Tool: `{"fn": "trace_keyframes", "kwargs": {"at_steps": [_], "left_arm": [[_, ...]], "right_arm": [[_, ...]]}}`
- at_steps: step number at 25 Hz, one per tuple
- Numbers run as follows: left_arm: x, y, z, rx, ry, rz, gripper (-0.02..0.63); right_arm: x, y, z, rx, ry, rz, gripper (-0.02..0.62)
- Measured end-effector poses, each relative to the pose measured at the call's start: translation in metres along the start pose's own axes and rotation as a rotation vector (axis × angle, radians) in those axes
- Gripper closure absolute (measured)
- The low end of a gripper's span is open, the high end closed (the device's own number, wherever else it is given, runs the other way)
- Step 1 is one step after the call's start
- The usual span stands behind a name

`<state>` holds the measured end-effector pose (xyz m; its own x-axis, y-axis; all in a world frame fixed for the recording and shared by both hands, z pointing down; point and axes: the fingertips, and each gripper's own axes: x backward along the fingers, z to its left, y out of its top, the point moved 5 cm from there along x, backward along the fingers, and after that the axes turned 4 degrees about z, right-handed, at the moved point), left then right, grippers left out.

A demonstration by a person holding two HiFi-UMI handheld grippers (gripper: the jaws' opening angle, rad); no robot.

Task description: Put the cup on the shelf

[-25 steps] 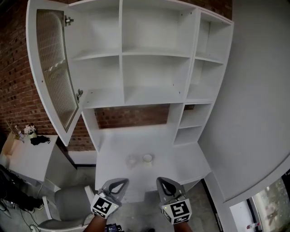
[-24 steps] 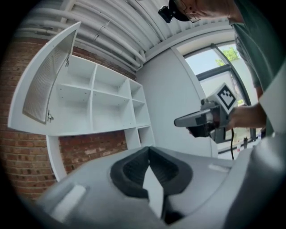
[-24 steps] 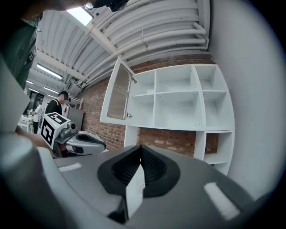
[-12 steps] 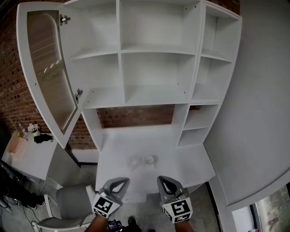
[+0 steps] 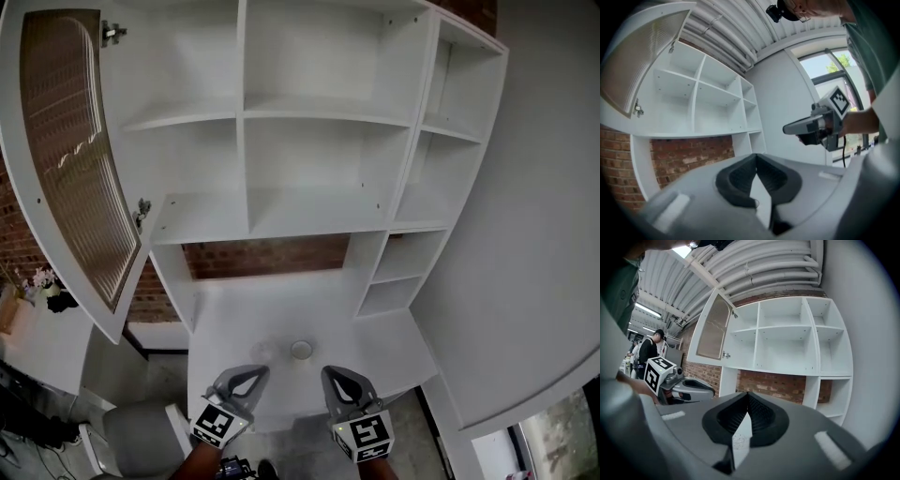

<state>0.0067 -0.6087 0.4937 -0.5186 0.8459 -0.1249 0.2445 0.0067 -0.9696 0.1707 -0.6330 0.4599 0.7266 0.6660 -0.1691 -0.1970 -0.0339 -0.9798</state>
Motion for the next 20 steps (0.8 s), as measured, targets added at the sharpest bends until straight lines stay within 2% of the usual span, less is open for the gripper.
{"fn": "trace_keyframes", "kwargs": {"at_steps": [10, 20], "left_arm": [[-0.020, -0.024, 0.059, 0.020, -0.053, -0.015, 0.603], [-0.042, -0.061, 0.083, 0.090, -0.019, 0.044, 0.603]], "right_arm": [[-0.052, 0.002, 0.004, 0.001, -0.074, 0.017, 0.591], [-0.094, -0.019, -0.011, -0.019, -0.049, 0.066, 0.591]]}}
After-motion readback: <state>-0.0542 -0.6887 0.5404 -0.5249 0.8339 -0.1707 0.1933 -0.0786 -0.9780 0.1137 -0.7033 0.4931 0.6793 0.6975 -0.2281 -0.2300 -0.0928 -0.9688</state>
